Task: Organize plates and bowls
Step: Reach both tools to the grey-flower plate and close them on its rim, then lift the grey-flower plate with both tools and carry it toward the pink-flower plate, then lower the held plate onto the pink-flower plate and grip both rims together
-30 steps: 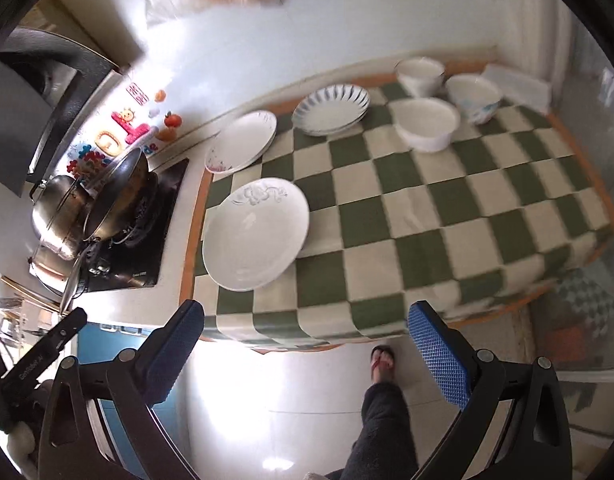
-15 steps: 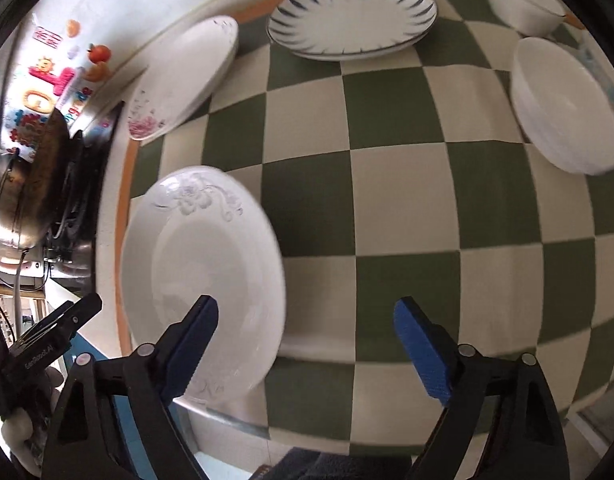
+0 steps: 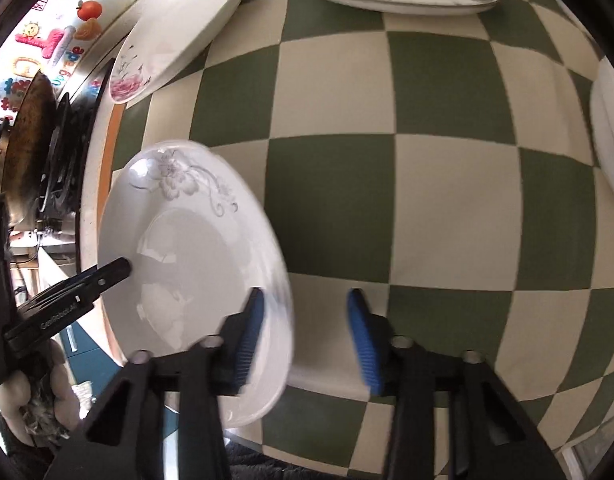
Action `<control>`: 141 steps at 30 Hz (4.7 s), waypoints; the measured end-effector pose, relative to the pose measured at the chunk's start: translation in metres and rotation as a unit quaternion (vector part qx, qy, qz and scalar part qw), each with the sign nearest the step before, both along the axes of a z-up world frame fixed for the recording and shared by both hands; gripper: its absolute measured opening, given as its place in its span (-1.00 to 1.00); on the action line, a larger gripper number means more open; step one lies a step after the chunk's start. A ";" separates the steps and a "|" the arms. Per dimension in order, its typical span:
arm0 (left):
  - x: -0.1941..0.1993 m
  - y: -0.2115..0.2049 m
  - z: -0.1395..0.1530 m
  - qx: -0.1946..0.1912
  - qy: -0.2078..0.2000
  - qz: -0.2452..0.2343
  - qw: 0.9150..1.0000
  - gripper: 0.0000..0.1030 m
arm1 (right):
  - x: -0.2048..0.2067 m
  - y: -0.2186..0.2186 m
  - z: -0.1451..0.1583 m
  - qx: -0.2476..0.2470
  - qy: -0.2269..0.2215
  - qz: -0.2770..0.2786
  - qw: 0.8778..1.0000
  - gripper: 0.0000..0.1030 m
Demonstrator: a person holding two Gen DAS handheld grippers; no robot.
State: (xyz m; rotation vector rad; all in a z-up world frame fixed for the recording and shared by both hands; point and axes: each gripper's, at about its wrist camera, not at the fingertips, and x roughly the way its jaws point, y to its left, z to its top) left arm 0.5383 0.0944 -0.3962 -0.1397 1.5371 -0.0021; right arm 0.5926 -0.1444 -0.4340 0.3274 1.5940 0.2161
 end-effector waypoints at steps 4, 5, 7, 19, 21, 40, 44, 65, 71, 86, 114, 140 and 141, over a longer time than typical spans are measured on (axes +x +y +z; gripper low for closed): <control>-0.005 -0.007 0.004 0.000 -0.004 -0.006 1.000 -0.36 | -0.002 0.012 -0.005 0.027 0.001 -0.009 1.000 -0.67; -0.007 -0.009 0.006 0.002 -0.004 -0.009 1.000 -0.36 | -0.005 0.014 -0.002 0.022 -0.003 -0.009 1.000 -0.66; -0.010 -0.012 0.008 0.001 -0.002 -0.011 1.000 -0.36 | -0.006 0.020 0.000 0.010 -0.015 -0.009 1.000 -0.65; -0.013 -0.056 0.036 -0.002 -0.036 -0.040 0.999 -0.37 | -0.022 -0.016 0.020 0.009 -0.039 -0.033 0.999 -0.66; -0.010 -0.059 0.034 -0.001 -0.040 -0.050 0.998 -0.37 | -0.024 -0.023 0.025 0.006 -0.047 -0.038 0.998 -0.66; 0.000 -0.128 0.015 -0.017 -0.029 -0.115 0.993 -0.37 | -0.047 -0.113 0.042 -0.018 -0.066 -0.114 0.991 -0.67; -0.001 -0.133 0.010 -0.011 -0.025 -0.118 0.993 -0.37 | -0.051 -0.123 0.039 -0.017 -0.065 -0.121 0.990 -0.67; -0.002 -0.114 0.058 -0.003 -0.075 -0.058 0.996 -0.33 | -0.052 -0.141 0.024 -0.012 -0.029 -0.129 0.991 -0.64; 0.010 -0.049 0.108 -0.030 -0.120 0.039 0.992 -0.10 | -0.052 -0.134 0.095 -0.026 -0.080 -0.084 0.993 -0.55; 0.167 0.063 0.043 -0.043 -0.086 0.167 0.981 -0.02 | 0.210 0.023 0.087 0.005 -0.144 0.023 0.989 0.18; 0.198 0.037 0.005 -0.064 -0.055 0.098 0.992 -0.52 | 0.293 0.077 0.008 -0.021 -0.103 0.058 0.993 -0.60; 0.105 -0.051 0.125 -0.060 -0.120 -0.010 0.991 -0.52 | 0.154 -0.036 0.120 -0.002 -0.158 -0.012 0.987 -0.64; 0.096 -0.059 0.126 -0.060 -0.118 -0.018 0.991 -0.52 | 0.142 -0.041 0.122 -0.003 -0.159 -0.018 0.987 -0.64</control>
